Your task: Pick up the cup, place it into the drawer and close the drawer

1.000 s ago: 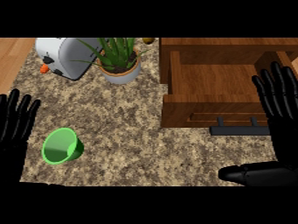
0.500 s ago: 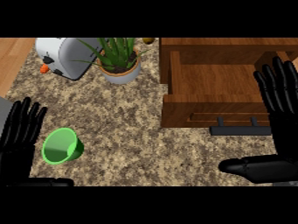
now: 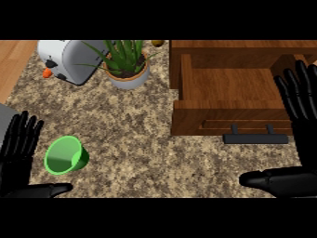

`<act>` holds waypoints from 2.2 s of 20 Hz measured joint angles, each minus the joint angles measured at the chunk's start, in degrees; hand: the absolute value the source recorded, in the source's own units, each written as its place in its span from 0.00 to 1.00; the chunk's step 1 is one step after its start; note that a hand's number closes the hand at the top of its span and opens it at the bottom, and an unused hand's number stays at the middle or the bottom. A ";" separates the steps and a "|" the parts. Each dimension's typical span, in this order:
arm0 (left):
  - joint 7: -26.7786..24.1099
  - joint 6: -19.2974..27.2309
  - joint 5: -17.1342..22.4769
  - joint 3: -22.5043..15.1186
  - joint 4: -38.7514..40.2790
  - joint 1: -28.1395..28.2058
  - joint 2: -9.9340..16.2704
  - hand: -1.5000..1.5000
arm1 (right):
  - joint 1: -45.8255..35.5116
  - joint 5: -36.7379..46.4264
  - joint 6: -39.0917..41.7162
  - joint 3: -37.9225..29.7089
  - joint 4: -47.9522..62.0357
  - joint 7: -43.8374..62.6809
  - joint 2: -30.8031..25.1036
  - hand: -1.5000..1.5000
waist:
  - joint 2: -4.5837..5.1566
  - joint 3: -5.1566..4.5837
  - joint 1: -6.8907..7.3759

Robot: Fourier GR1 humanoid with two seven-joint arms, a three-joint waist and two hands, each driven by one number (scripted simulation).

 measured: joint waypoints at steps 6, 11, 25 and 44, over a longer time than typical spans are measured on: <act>-5.90 -2.04 -1.28 1.37 8.17 -0.18 0.71 0.00 | 0.34 1.04 -0.55 1.49 -0.28 0.08 0.96 0.00 | 0.01 0.01 0.02; -10.76 -2.58 -3.06 1.71 15.55 -1.71 0.86 0.00 | -1.39 0.61 -0.67 0.91 -0.23 1.50 0.44 0.00 | 0.02 0.01 0.00; -25.19 -3.92 -4.35 6.39 35.06 -8.58 5.08 0.00 | -0.89 -1.02 0.15 0.27 -2.20 3.35 -0.22 0.00 | -0.24 0.52 0.04; -35.90 -6.57 -5.63 5.85 57.49 -17.31 7.56 0.00 | 1.12 -2.31 1.76 -0.67 -2.43 1.93 -0.49 0.00 | 0.01 0.02 -0.17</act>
